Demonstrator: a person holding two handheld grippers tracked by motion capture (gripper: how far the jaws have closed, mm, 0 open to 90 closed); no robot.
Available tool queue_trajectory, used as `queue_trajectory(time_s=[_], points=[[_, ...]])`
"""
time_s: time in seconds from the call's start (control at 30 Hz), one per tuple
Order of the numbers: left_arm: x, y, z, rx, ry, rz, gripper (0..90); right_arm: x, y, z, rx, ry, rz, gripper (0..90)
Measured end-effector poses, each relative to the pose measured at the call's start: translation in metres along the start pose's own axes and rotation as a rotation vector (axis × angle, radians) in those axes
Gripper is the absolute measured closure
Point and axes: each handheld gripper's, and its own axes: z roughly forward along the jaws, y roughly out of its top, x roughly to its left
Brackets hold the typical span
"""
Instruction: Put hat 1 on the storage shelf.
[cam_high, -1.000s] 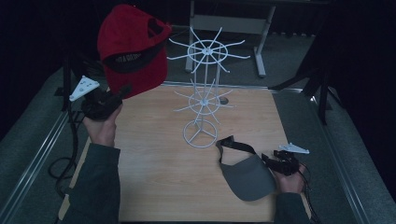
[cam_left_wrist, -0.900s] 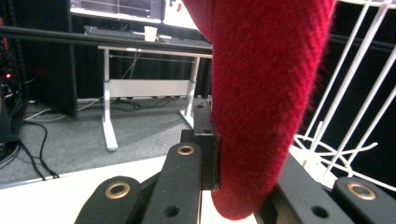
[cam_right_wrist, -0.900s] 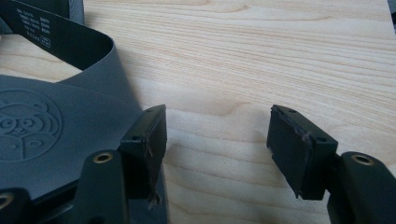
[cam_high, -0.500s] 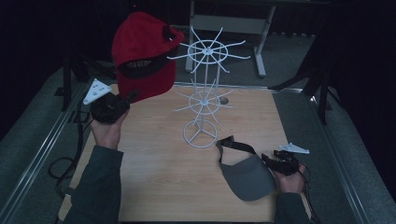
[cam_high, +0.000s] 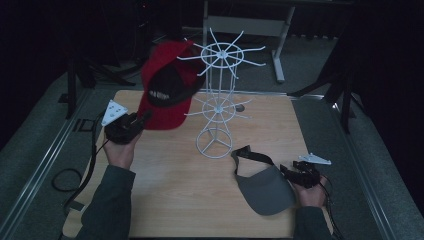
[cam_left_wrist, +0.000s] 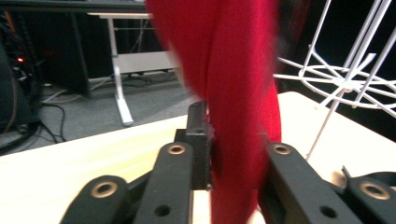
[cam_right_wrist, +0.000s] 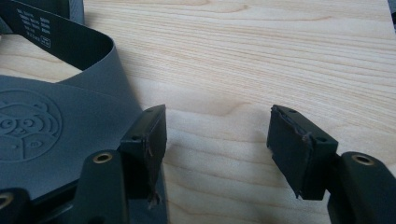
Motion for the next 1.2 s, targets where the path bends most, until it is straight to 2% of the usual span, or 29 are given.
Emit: queue_trajectory(time_s=[0.27,0.5,0.6,0.87,0.93,1.13,1.2], points=[[0.003,0.003,-0.006,-0.002,-0.009,0.003,63.5,0.0,0.0,0.0,0.001,0.0,0.001,37.5],[0.005,0.003,-0.009,0.021,0.0,0.017,57.0,0.0,0.0,0.0,0.0,0.0,0.001,37.5],[0.004,0.004,-0.01,0.026,0.006,0.029,55.9,0.0,0.0,0.0,0.001,-0.001,0.002,37.5],[0.006,0.005,-0.014,0.032,-0.004,0.029,53.8,0.0,0.0,0.0,0.0,0.0,0.003,37.5],[0.007,0.006,-0.015,0.052,-0.023,0.023,53.3,0.0,0.0,0.0,0.0,0.0,0.003,37.5],[0.007,0.006,-0.018,0.066,-0.025,0.029,53.2,0.0,0.0,0.0,-0.001,-0.001,0.001,37.5],[0.007,0.005,-0.017,0.097,-0.041,0.033,52.9,0.0,0.0,0.0,0.0,-0.001,0.002,37.6]])
